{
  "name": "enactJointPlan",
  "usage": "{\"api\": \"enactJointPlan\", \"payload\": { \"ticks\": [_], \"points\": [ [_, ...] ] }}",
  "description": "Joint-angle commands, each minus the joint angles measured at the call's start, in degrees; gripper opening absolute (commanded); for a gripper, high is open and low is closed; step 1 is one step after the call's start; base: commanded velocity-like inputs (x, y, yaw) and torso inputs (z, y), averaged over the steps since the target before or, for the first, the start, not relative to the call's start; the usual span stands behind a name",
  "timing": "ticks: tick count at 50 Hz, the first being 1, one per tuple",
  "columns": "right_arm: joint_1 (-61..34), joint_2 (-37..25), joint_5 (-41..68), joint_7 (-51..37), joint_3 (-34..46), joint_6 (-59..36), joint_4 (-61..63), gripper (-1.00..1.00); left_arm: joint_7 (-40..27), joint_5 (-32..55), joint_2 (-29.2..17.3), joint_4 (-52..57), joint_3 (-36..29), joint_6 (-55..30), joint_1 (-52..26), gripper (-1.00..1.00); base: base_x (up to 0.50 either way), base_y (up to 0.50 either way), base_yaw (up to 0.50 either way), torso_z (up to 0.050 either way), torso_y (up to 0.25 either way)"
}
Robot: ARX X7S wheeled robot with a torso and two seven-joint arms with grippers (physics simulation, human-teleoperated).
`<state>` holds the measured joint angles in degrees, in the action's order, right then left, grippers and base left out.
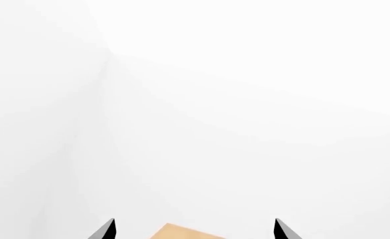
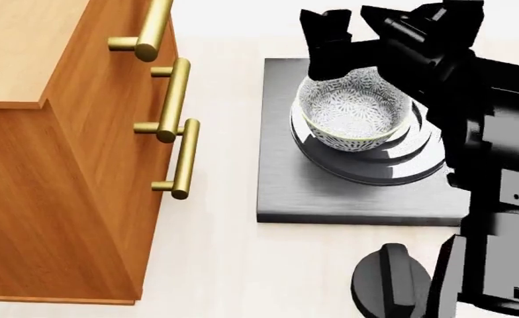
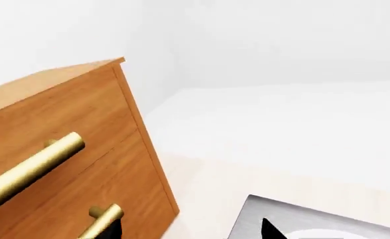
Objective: Put the bowl on the stove.
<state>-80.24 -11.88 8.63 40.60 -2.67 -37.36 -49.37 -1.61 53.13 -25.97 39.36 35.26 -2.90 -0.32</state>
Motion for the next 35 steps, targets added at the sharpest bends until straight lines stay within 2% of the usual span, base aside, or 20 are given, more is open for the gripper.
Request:
{"api": "enactJointPlan", "payload": {
  "ticks": [1,4,14,20,35],
  "points": [
    [13.5,-1.6,7.4,-1.1,-13.7,-18.0,40.1,1.00,1.6,-1.1,1.2,0.4,1.0,0.0,0.2,1.00,0.00,0.00,0.00,0.000,0.000],
    [17.2,-1.7,9.4,-1.8,-16.9,-21.3,47.6,1.00,1.6,-1.2,1.2,0.4,0.9,0.1,0.2,1.00,0.00,0.00,0.00,0.000,0.000],
    [23.6,-0.3,14.6,-2.4,-25.3,-28.0,58.2,1.00,1.6,-1.1,1.0,0.5,0.9,0.1,0.3,1.00,0.00,0.00,0.00,0.000,0.000],
    [26.9,0.4,14.9,-2.7,-26.1,-28.3,60.2,1.00,1.7,-1.3,1.0,0.4,0.6,0.2,0.4,1.00,0.00,0.00,0.00,0.000,0.000],
    [33.4,3.4,18.7,-5.0,-36.9,-32.1,67.1,1.00,2.4,-1.8,1.1,0.3,-0.4,0.5,0.4,1.00,0.00,0.00,0.00,0.000,0.000]
  ]
}}
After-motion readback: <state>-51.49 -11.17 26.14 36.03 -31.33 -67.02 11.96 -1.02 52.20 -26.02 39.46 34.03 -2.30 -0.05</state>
